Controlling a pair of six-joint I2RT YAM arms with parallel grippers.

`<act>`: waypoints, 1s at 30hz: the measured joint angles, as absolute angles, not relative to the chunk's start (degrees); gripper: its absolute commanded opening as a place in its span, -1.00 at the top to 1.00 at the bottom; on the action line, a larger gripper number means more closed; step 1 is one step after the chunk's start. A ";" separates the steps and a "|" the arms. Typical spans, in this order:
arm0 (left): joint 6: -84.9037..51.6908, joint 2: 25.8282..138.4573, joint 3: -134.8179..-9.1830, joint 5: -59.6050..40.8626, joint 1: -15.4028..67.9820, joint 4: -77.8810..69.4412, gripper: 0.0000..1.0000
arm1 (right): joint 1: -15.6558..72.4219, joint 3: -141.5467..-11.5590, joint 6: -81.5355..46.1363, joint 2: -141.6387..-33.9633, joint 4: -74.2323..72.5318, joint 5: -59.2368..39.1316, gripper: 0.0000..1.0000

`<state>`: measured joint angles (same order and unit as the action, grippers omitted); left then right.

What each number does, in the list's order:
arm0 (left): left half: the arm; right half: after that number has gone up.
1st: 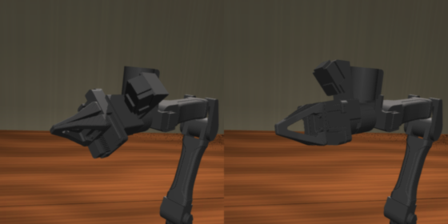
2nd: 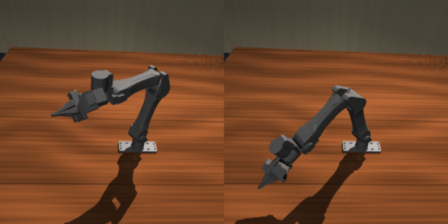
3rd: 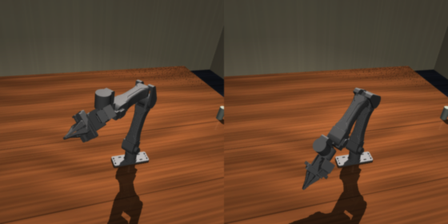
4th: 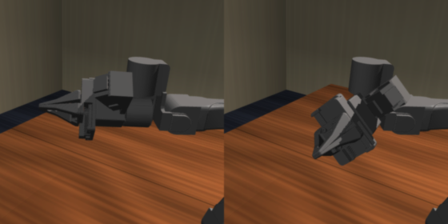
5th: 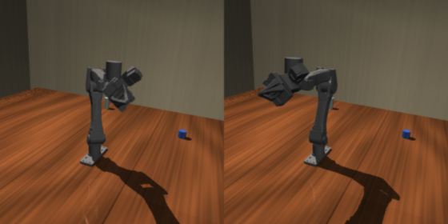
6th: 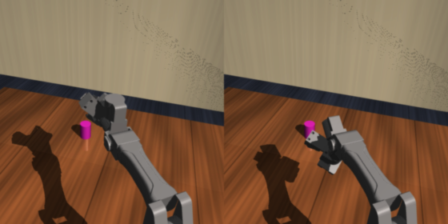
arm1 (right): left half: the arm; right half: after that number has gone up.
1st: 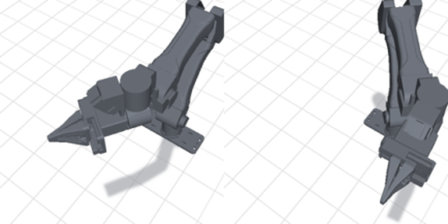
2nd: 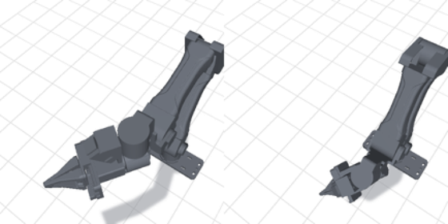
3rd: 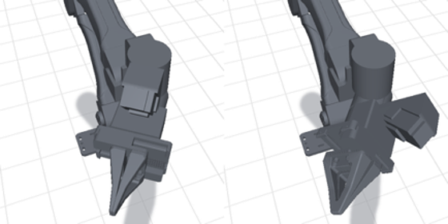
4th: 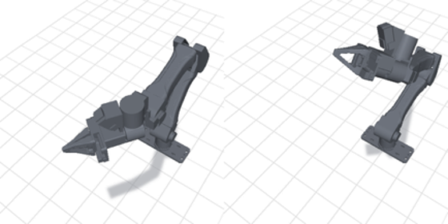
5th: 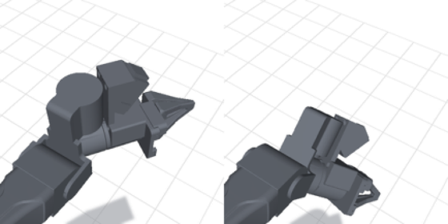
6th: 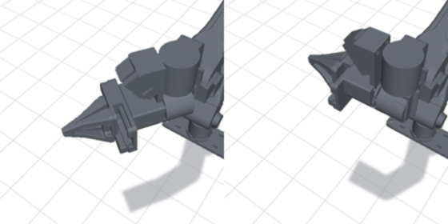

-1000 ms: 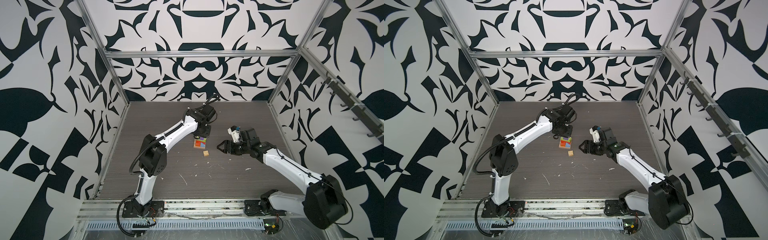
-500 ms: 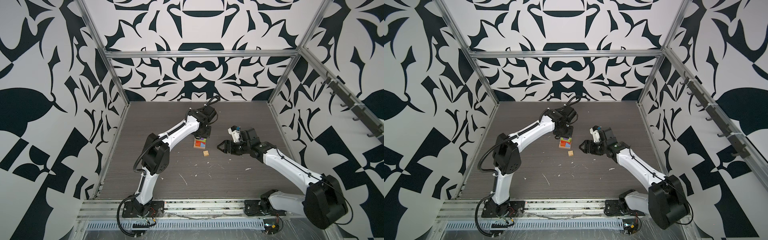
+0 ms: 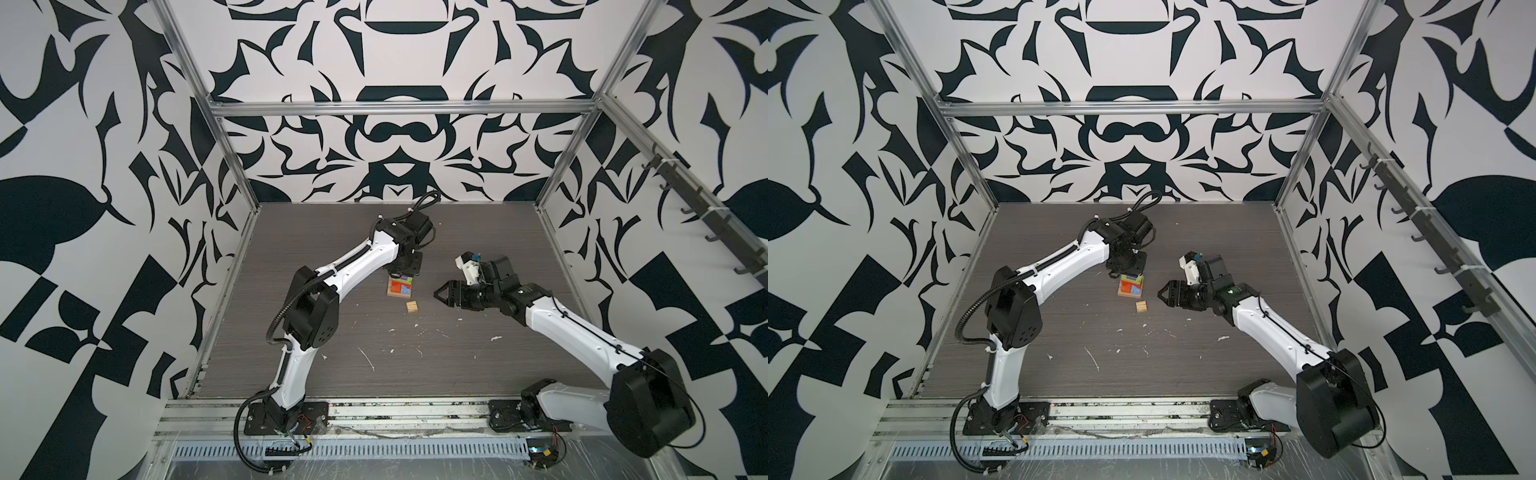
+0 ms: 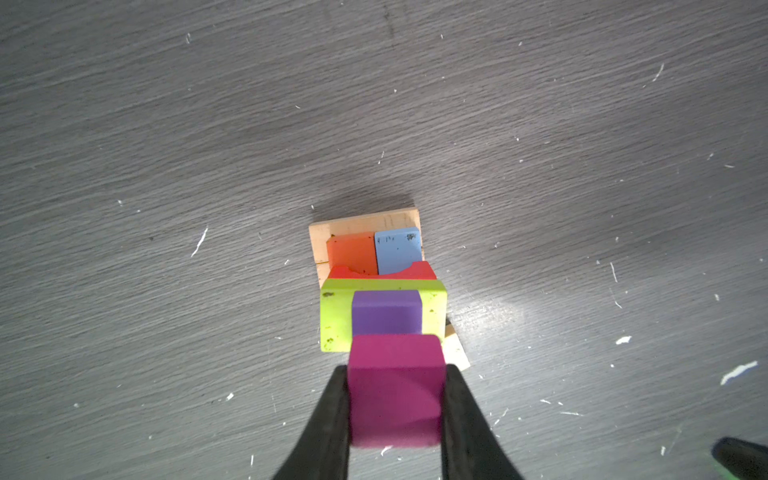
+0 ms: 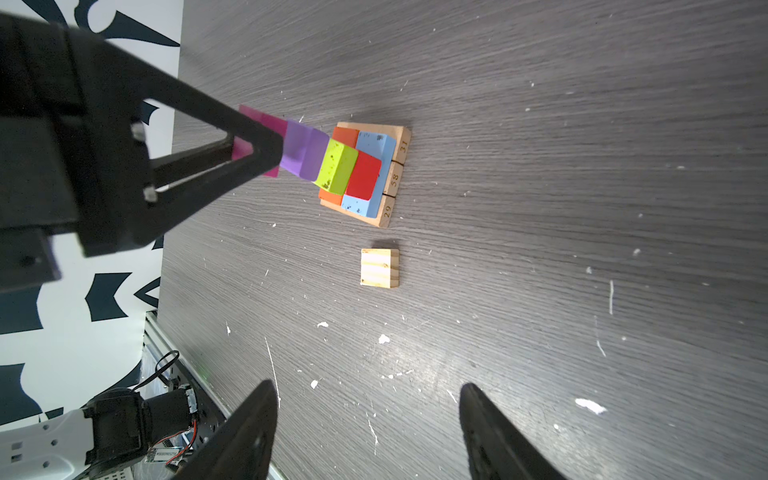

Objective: Build the wood block tower
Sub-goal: 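Lower the magenta cube onto the purple cube and open the left gripper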

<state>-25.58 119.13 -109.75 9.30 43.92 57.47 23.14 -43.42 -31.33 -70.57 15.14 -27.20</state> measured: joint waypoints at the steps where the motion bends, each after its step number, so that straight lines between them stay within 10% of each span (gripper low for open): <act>1: -25.47 119.13 -109.75 9.21 43.88 57.47 0.47 | 23.16 -43.42 -31.31 -70.57 15.14 -27.18 -0.47; 30: -24.40 120.66 -109.75 8.93 43.44 56.80 0.47 | 23.68 -43.42 -31.31 -70.57 15.16 -27.18 -0.47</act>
<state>-24.40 120.66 -109.75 8.93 43.44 56.80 23.68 -43.42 -31.31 -70.57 15.16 -27.18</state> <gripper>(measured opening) 0.317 0.737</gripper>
